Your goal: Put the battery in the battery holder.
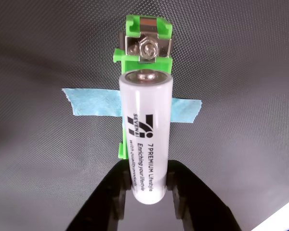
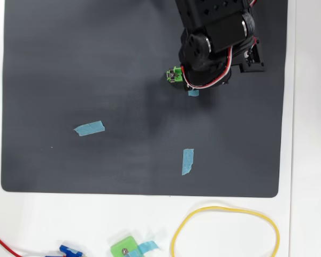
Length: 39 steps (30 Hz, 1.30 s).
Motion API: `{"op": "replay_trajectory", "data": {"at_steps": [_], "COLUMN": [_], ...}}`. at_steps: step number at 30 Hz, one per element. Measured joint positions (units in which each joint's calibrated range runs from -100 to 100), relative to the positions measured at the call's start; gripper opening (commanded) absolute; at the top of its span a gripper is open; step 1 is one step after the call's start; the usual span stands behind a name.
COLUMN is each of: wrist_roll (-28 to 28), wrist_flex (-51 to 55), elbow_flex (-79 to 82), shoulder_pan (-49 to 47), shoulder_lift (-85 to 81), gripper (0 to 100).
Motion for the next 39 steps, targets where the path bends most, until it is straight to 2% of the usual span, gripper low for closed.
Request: {"op": "replay_trajectory", "data": {"at_steps": [39], "wrist_roll": [0.00], "wrist_flex": [-0.17], "elbow_flex": [0.00], "shoulder_pan": [-0.11], "shoulder_lift": [0.68], "gripper": [0]}}
